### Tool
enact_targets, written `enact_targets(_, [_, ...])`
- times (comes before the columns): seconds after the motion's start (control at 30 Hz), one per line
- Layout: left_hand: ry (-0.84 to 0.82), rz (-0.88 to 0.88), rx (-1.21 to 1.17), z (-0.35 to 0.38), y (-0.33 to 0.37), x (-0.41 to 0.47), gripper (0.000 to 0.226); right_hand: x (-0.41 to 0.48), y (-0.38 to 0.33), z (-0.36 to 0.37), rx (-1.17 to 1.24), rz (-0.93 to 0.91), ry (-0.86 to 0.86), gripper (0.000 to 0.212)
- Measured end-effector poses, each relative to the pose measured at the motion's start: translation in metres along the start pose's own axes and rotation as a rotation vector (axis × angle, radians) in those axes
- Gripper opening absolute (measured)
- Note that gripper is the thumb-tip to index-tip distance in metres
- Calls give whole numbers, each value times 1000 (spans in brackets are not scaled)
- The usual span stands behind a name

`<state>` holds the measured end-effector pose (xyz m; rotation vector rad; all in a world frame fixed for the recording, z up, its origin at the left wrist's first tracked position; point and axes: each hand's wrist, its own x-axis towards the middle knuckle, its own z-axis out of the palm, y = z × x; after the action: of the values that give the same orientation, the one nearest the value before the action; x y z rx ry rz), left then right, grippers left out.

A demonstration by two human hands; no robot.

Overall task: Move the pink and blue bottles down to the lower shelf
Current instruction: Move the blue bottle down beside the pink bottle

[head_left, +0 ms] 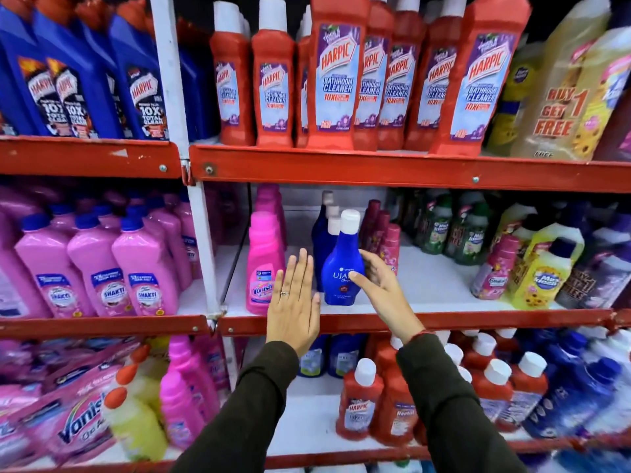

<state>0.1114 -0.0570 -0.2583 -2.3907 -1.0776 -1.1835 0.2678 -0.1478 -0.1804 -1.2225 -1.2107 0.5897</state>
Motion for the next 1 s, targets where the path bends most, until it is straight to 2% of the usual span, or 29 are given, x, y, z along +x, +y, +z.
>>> enact_targets(0.33, [-105,-86,-24,28,8,-5,67,20,48,0,-14,121,-35,45])
enact_targets(0.83, [-152,-117,80,38,8,-8,66,21,66,3,36,108,-63,44])
enact_targets(1.0, [-44,-134,38,36,19,-10,70,16,61,0,30,66,-48,48])
